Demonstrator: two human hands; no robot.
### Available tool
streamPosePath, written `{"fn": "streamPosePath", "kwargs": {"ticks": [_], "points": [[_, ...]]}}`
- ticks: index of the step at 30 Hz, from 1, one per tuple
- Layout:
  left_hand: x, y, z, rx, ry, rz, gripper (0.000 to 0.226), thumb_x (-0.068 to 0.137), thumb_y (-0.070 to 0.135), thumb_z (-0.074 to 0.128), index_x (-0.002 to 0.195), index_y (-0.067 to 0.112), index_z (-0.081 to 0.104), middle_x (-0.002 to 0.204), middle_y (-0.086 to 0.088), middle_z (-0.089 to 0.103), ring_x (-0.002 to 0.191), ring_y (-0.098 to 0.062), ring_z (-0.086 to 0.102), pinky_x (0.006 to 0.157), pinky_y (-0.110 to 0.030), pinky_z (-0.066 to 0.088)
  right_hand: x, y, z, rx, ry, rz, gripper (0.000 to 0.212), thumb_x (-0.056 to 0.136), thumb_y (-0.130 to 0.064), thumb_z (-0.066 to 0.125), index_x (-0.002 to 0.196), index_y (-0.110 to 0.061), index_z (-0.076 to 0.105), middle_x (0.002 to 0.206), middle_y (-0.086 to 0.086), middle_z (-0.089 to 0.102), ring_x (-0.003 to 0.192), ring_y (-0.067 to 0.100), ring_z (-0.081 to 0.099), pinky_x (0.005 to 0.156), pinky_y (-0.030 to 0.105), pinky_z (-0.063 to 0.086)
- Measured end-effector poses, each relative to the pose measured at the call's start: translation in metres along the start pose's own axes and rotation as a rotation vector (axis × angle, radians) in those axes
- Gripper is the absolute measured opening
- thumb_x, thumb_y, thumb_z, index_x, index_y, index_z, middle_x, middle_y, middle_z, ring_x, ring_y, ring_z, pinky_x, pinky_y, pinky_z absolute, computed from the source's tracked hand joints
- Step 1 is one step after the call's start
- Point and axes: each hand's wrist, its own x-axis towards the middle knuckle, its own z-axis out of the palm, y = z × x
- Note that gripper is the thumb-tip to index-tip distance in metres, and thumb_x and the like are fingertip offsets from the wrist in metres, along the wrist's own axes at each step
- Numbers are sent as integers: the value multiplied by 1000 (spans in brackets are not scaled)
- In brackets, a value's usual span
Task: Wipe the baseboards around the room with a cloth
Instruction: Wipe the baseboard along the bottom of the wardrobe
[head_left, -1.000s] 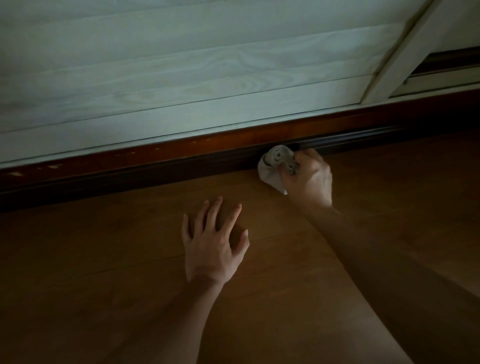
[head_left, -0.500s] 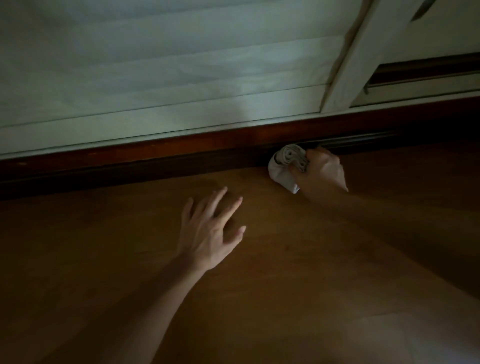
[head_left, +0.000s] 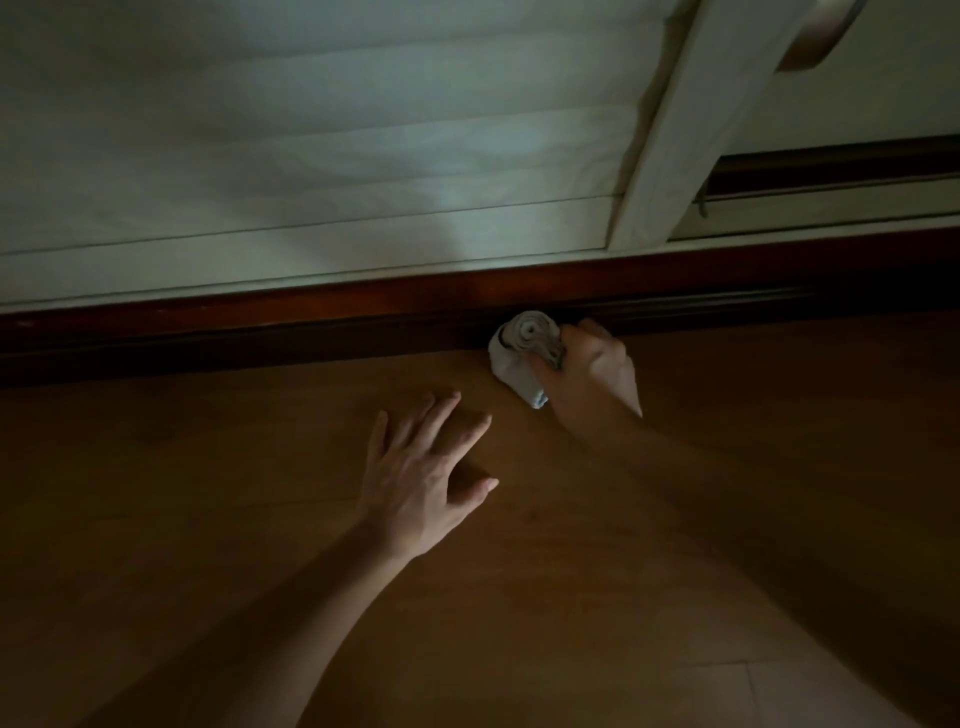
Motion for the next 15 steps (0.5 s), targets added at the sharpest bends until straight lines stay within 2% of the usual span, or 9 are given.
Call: {"fn": "streamPosePath", "kwargs": {"ticks": [2, 6, 9, 13, 15], "points": [[-1, 2, -1, -10, 0, -8, 73, 87, 80, 31, 153, 48, 30, 166, 6, 19, 152, -23, 20, 119, -61, 19, 0, -4, 3, 14, 3, -37, 30, 89, -37, 65, 93, -8, 65, 102, 11, 62, 84, 31, 63, 72, 42, 53], [1, 3, -2, -10, -15, -16, 75, 86, 83, 26, 154, 50, 24, 167, 7, 13, 153, -22, 13, 121, -59, 13, -3, 16, -5, -1, 78, 61, 30, 87, -35, 68, 91, -5, 67, 96, 14, 63, 84, 33, 63, 70, 39, 52], [1, 5, -3, -10, -1, -22, 74, 87, 82, 25, 153, 49, 28, 166, 6, 19, 152, -23, 17, 120, -60, 15, -6, 24, -7, -32, 145, 86, 31, 88, -33, 69, 97, -3, 68, 103, 15, 64, 88, 33, 64, 73, 39, 52], [0, 11, -2, -6, 19, -49, 74, 87, 80, 26, 152, 47, 33, 164, 5, 27, 151, -24, 23, 119, -61, 19, -5, 11, 4, -5, 97, -1, 30, 90, -33, 66, 92, -3, 64, 105, 13, 61, 84, 32, 62, 70, 37, 49], [1, 12, -2, -6, 15, -58, 74, 86, 80, 27, 152, 47, 33, 164, 4, 27, 150, -24, 23, 119, -61, 20, -5, 16, 3, -9, 112, 14, 31, 90, -34, 66, 94, -3, 65, 107, 14, 62, 87, 34, 63, 72, 38, 49]]}}
